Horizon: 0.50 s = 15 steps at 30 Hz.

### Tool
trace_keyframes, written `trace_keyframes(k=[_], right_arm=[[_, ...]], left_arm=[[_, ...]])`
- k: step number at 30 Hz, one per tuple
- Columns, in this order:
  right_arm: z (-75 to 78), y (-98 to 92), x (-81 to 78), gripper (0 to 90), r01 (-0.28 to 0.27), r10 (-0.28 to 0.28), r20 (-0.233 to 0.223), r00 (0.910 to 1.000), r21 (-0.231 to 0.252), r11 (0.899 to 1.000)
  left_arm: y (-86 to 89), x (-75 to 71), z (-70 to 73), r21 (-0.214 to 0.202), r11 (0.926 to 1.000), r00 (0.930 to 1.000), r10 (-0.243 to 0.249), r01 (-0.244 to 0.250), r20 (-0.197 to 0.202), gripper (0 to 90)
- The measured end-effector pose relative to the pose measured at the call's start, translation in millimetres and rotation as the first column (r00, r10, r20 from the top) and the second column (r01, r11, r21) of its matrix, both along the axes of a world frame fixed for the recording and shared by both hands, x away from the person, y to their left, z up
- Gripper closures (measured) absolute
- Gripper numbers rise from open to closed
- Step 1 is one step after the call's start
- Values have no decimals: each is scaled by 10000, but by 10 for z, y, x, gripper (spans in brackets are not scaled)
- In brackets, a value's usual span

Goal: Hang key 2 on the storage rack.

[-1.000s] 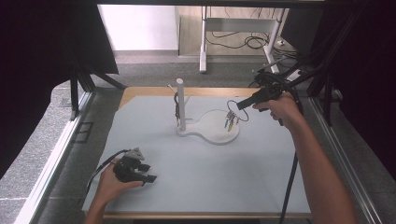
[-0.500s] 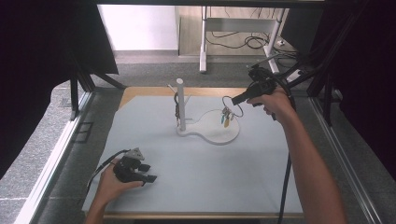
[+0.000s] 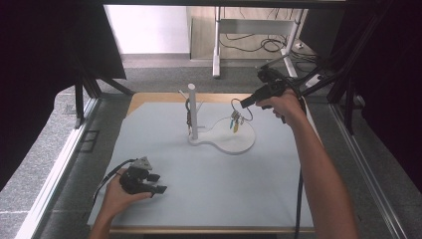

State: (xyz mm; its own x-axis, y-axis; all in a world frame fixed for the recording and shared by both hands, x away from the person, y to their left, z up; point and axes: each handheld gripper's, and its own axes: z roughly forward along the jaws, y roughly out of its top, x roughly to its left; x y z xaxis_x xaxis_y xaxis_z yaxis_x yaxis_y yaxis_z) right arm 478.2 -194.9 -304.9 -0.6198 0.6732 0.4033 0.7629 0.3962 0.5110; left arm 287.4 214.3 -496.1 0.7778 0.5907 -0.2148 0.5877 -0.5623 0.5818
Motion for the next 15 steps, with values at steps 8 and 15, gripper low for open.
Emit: trace_keyframes(k=[8, 15], right_arm=[[-18, 86, 68, 875, -5, 5, 18, 10000, -101, 9999], [-45, 166, 132, 876, -56, 56, 48, 10000, -64, 10000]], left_arm=[[6, -1, 5, -64, 10000, 10000, -2, 3, 14, 434], [17, -4, 13, -127, 9999, 10000, 3, -2, 63, 434]])
